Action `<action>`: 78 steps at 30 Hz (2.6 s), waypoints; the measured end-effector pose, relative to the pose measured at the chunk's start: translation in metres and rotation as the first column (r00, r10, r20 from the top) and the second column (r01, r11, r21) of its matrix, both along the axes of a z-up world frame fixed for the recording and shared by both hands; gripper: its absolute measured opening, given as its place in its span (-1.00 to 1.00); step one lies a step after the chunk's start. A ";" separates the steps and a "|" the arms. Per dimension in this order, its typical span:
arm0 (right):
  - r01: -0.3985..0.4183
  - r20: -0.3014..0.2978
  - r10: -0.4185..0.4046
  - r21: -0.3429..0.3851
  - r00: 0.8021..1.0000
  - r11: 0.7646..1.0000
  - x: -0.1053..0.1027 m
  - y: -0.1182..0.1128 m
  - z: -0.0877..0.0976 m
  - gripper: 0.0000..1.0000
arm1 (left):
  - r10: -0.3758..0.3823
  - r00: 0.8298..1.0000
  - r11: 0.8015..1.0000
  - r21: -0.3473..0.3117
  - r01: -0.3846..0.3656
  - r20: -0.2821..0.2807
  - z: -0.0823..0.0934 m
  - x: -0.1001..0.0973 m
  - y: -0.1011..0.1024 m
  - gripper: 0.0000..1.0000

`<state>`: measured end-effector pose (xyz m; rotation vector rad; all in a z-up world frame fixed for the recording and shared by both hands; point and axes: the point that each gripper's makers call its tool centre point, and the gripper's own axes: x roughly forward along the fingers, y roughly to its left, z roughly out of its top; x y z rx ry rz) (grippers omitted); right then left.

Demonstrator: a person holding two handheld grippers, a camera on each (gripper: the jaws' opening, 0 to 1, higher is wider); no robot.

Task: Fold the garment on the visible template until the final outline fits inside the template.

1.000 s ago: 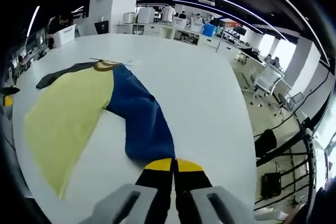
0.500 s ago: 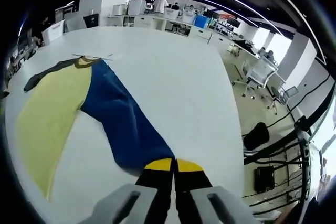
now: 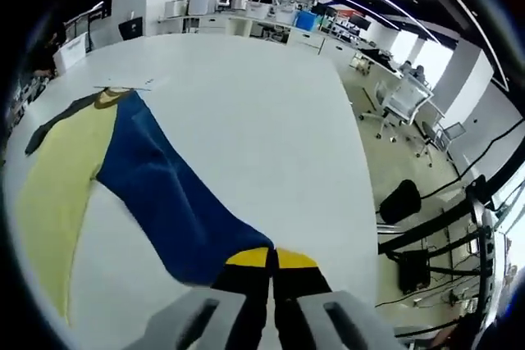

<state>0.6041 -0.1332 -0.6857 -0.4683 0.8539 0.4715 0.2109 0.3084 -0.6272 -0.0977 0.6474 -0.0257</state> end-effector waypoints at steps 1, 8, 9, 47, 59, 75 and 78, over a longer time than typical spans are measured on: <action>-0.001 0.000 0.001 -0.005 1.000 1.000 0.002 -0.001 -0.001 -1.00 | 0.000 1.000 1.000 0.000 0.000 0.000 0.000 0.000 0.000 0.69; 0.028 -0.014 -0.029 -0.037 0.999 0.999 0.017 -0.015 -0.006 -1.00 | -0.021 1.000 1.000 0.011 0.022 -0.013 0.000 0.004 -0.001 0.77; 0.027 -0.013 -0.027 -0.039 1.000 0.999 0.019 -0.015 -0.007 -1.00 | -0.023 1.000 1.000 0.013 0.023 -0.014 0.000 0.004 -0.001 0.77; 0.116 -0.061 -0.121 -0.075 0.991 0.990 0.050 -0.033 -0.041 -1.00 | -0.024 0.997 0.999 0.033 0.026 -0.074 -0.012 -0.001 0.001 0.81; 0.242 -0.053 -0.241 0.016 0.969 0.970 0.060 -0.046 -0.036 -0.40 | -0.011 0.997 0.999 0.043 0.015 -0.080 -0.013 -0.005 0.007 0.82; 0.289 -0.175 -0.265 0.132 0.948 0.948 0.038 -0.033 -0.035 -0.23 | -0.028 0.998 0.998 0.049 0.031 -0.052 -0.002 0.000 0.003 0.91; 0.299 -0.201 -0.267 0.148 0.942 0.943 0.033 -0.032 -0.037 -0.25 | -0.027 0.999 0.999 0.041 0.029 -0.045 -0.001 0.000 0.002 0.94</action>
